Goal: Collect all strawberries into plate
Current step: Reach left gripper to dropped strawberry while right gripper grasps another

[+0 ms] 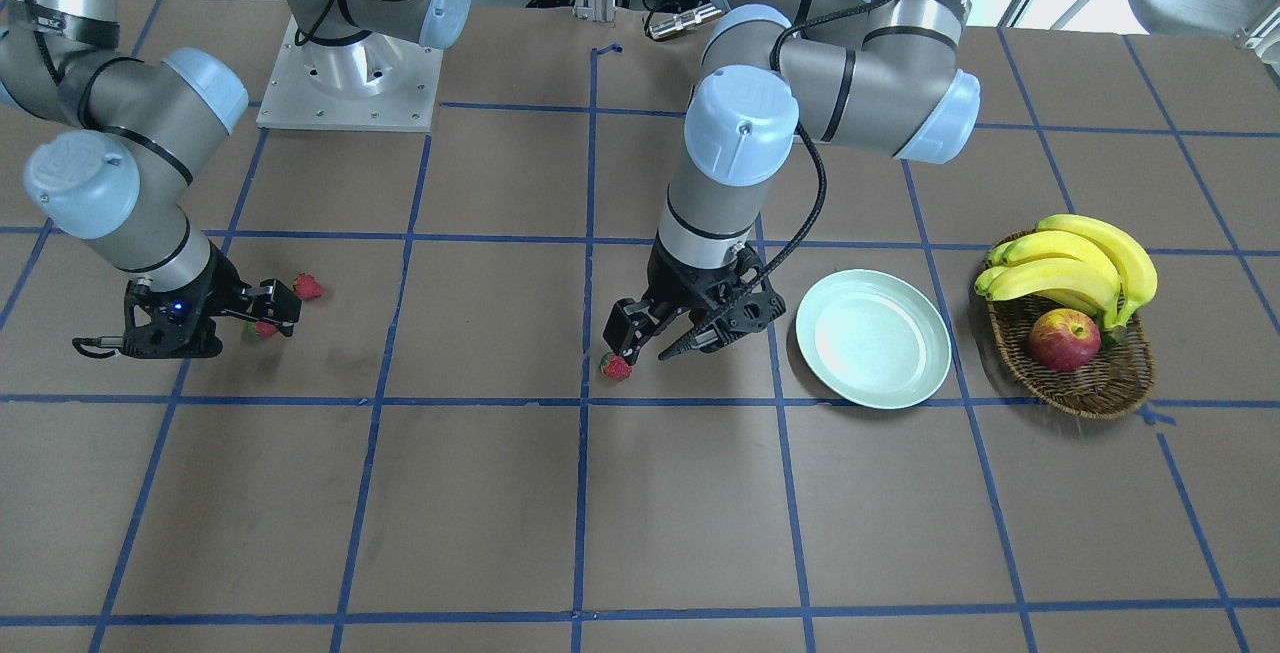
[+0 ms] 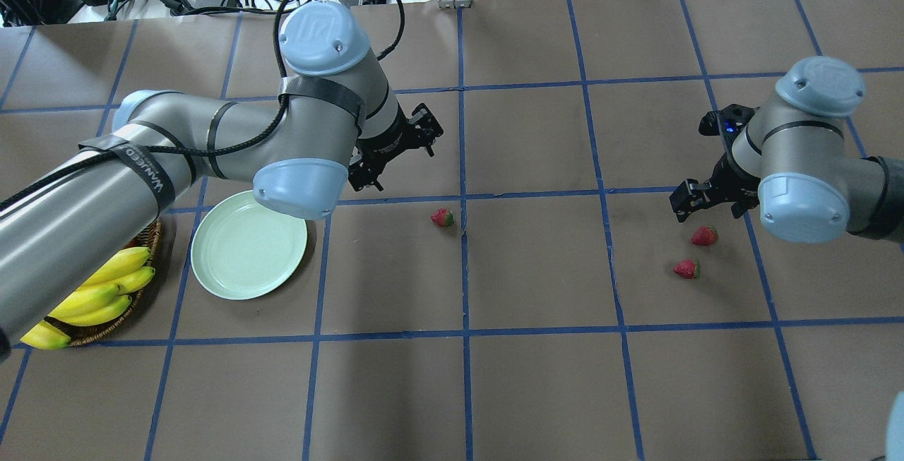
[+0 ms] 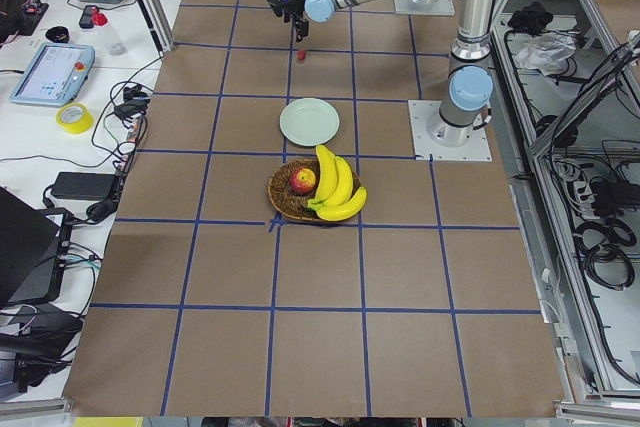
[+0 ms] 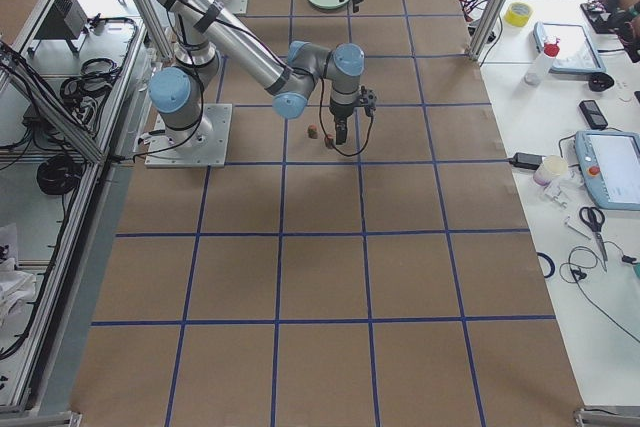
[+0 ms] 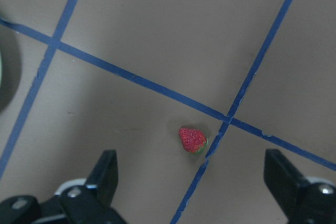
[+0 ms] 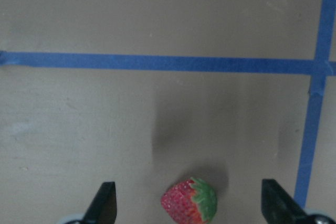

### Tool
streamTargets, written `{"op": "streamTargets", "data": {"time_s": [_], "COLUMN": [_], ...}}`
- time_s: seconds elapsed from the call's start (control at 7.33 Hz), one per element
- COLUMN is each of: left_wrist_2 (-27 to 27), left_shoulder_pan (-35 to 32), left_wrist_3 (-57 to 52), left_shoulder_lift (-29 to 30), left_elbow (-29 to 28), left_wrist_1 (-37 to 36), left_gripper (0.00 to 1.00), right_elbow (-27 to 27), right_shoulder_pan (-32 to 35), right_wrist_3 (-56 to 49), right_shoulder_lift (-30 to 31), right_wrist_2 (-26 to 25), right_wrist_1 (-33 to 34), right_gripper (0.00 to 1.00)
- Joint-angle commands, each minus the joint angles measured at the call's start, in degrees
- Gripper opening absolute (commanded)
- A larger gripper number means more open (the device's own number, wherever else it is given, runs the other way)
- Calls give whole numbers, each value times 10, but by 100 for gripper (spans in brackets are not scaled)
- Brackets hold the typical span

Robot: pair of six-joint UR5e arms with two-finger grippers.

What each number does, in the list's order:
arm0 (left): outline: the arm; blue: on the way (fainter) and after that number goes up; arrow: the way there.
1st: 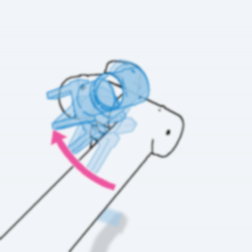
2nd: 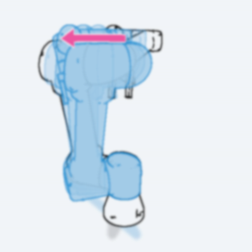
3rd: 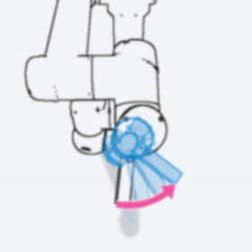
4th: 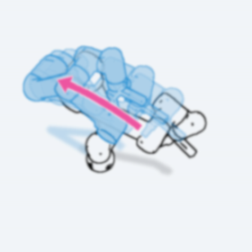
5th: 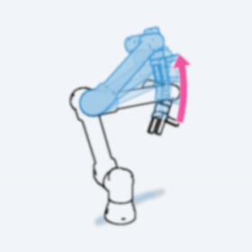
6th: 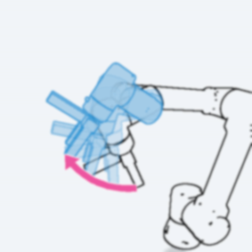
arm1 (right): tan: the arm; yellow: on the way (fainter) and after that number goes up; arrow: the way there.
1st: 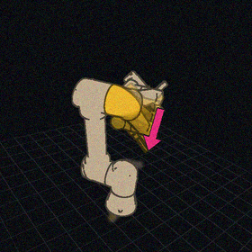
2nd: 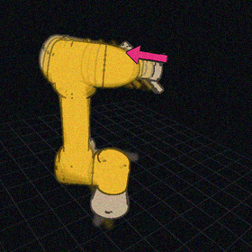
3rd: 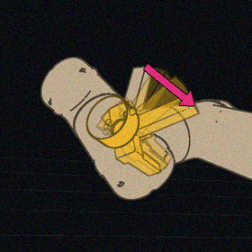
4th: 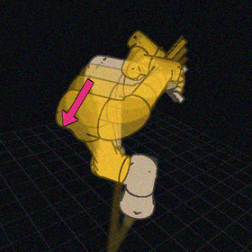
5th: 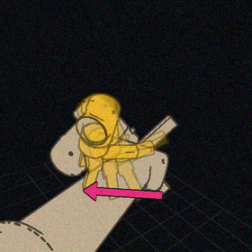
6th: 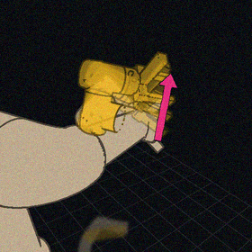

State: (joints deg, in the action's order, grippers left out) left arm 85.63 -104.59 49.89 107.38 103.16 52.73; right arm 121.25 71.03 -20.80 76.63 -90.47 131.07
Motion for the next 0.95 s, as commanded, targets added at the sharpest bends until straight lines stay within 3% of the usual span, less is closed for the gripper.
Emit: {"op": "streamTargets", "data": {"time_s": [0.0,0.14,0.27,0.41,0.68,0.82], "left_wrist_2": [6,1,0,0,-3,-2], "left_shoulder_pan": [-24,-32,-33,-40,-41,-42], "left_wrist_3": [67,100,101,101,101,101], "left_shoulder_lift": [55,70,91,103,112,112], "left_elbow": [2,3,2,2,0,0], "left_wrist_1": [-41,-39,-41,-44,-46,-45], "left_gripper": [100,100,100,100,89,72], "right_elbow": [22,21,18,16,8,0], "right_shoulder_pan": [-3,-3,-3,-3,0,9], "right_wrist_3": [-2,-3,-3,-3,8,28], "right_shoulder_lift": [-15,-14,-14,-12,-7,8], "right_wrist_2": [-3,-8,-22,-23,-24,-20], "right_wrist_1": [2,2,3,3,-1,-7], "right_gripper": [79,54,20,1,0,0]}}
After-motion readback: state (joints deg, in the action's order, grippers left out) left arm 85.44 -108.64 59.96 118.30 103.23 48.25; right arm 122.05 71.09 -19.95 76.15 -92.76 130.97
